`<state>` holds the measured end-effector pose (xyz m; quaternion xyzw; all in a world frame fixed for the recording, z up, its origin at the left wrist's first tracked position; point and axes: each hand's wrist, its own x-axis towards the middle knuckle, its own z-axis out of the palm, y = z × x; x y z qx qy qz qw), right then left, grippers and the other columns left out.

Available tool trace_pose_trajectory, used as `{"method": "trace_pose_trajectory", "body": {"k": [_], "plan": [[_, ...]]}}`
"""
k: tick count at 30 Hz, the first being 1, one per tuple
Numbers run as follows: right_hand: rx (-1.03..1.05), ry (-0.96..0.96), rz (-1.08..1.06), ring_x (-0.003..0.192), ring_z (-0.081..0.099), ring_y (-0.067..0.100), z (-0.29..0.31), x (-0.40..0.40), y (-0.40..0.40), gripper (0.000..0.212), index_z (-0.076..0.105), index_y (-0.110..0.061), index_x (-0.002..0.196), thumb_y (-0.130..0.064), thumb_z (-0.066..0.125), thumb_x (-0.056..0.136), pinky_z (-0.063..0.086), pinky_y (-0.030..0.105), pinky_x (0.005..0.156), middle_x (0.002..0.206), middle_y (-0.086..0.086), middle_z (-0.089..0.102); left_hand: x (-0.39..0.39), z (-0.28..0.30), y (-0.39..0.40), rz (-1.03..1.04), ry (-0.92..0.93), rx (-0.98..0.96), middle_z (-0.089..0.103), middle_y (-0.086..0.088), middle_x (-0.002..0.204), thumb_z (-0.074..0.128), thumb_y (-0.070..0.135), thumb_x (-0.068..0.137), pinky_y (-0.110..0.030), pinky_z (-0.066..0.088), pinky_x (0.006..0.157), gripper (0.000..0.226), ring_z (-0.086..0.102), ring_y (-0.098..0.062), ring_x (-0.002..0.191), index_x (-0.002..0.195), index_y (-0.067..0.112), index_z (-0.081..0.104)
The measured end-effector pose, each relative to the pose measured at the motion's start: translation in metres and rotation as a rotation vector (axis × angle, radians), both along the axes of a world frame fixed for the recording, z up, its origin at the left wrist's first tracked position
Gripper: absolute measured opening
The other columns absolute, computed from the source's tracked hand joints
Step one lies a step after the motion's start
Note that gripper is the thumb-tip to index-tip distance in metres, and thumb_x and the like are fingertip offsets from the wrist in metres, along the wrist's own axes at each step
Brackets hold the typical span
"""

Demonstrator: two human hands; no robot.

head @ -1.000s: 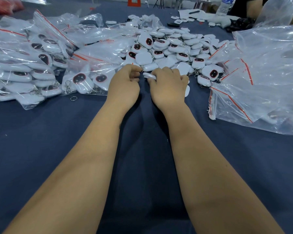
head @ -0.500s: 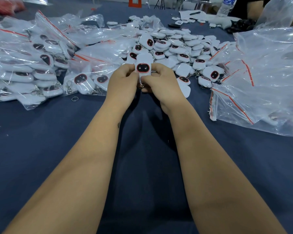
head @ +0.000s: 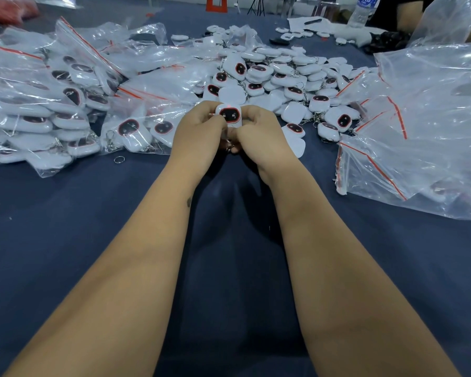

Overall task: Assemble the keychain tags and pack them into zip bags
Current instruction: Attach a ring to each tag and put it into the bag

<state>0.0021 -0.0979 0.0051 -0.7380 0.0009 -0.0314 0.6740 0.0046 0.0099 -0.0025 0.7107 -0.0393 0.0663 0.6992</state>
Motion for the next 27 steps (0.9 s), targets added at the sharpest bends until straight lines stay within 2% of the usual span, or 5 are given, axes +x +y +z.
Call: {"method": "trace_pose_trajectory", "body": {"k": [4,9,15,19,27], "plan": [[0.039,0.005,-0.012,0.055,0.057,0.017,0.0012,0.0006,-0.0010,0.013,0.064,-0.004,0.089,0.001,0.053,0.084,0.044,0.025,0.051,0.066,0.007,0.064,-0.0004,-0.0009,0.0011,-0.034,-0.004,0.005,0.066,0.012,0.062,0.055,0.012,0.089,-0.014,0.047,0.056,0.016,0.059,-0.003,0.057,0.090,0.020,0.069],[0.081,0.030,-0.014,0.064,0.064,0.013,0.0015,0.0011,-0.0009,0.016,0.064,-0.007,0.104,-0.007,0.056,0.091,0.051,0.022,0.053,0.086,0.010,0.067,0.0023,-0.0029,0.0012,-0.021,-0.015,0.035,0.069,0.011,0.074,0.053,0.012,0.090,-0.022,0.052,0.068,0.023,0.063,-0.005,0.071,0.101,0.023,0.071],[0.104,0.020,-0.021,0.068,0.065,0.016,0.0013,0.0000,-0.0021,0.011,0.063,-0.014,0.095,-0.010,0.054,0.093,0.055,0.026,0.059,0.099,0.017,0.067,0.0021,-0.0032,0.0013,-0.027,-0.012,0.030,0.071,0.012,0.081,0.050,0.012,0.091,-0.032,0.055,0.084,0.029,0.066,-0.005,0.080,0.104,0.026,0.072],[0.042,0.008,-0.019,0.079,0.064,0.022,0.0010,-0.0003,-0.0017,0.013,0.064,-0.014,0.097,-0.009,0.052,0.094,0.055,0.027,0.062,0.114,0.025,0.065,0.0020,-0.0026,0.0006,-0.016,-0.004,0.008,0.072,0.007,0.085,0.053,0.011,0.091,-0.031,0.055,0.083,0.024,0.067,-0.008,0.082,0.097,0.025,0.072],[0.045,-0.006,-0.025,0.078,0.063,0.020,0.0007,-0.0005,-0.0012,0.014,0.066,-0.015,0.095,-0.009,0.054,0.093,0.054,0.024,0.059,0.109,0.023,0.066,0.0009,-0.0021,0.0010,-0.012,0.002,0.004,0.072,0.005,0.086,0.053,0.013,0.091,-0.036,0.056,0.086,0.023,0.068,-0.011,0.083,0.091,0.028,0.071]]}}
